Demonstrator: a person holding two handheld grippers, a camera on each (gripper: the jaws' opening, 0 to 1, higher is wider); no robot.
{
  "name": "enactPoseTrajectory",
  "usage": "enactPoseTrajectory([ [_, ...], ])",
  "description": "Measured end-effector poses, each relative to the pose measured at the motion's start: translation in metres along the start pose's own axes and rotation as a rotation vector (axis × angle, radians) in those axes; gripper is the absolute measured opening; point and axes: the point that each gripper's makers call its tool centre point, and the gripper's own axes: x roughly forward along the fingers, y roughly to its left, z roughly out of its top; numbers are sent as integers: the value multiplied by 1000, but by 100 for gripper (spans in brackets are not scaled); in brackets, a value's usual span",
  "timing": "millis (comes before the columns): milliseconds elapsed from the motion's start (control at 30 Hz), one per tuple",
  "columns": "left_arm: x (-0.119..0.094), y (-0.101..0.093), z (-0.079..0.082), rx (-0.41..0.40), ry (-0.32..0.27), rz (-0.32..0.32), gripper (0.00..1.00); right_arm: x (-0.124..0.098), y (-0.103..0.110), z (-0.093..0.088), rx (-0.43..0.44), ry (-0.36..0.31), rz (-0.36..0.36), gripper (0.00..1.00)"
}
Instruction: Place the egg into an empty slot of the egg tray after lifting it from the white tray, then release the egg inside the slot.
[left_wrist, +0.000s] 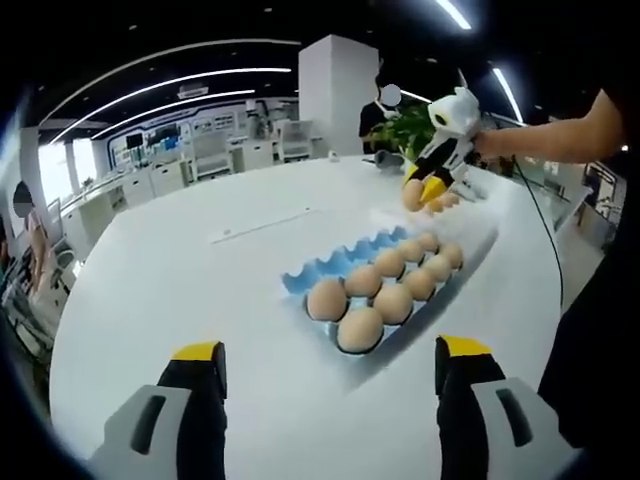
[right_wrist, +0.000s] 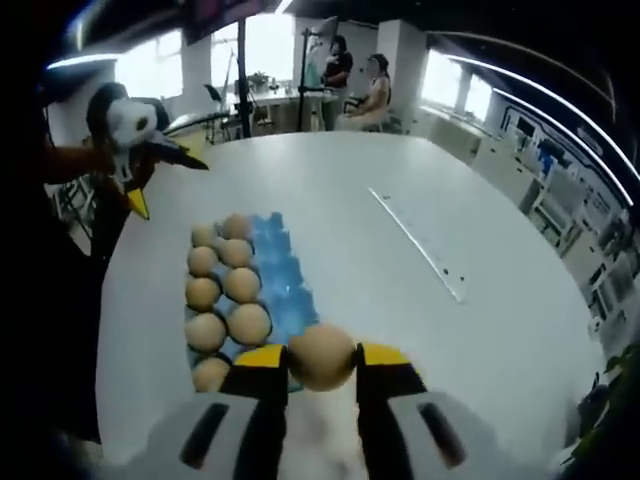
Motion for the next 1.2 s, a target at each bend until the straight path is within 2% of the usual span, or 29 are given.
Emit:
enactPoseTrajectory([
  [233,0,3,-1,16,-7,4,86,10,4,12,-29,-8,18,26],
  [567,3,3,1,14,-13,-15,85,33,18,41,-74,-32,59,26],
  [1000,0,8,4,20,-20,-15,83,88,46,76,-123,-48,144,26],
  [1200,-2,8,5,19,-20,-14,82,109,54,86,-132,-43,178,26],
])
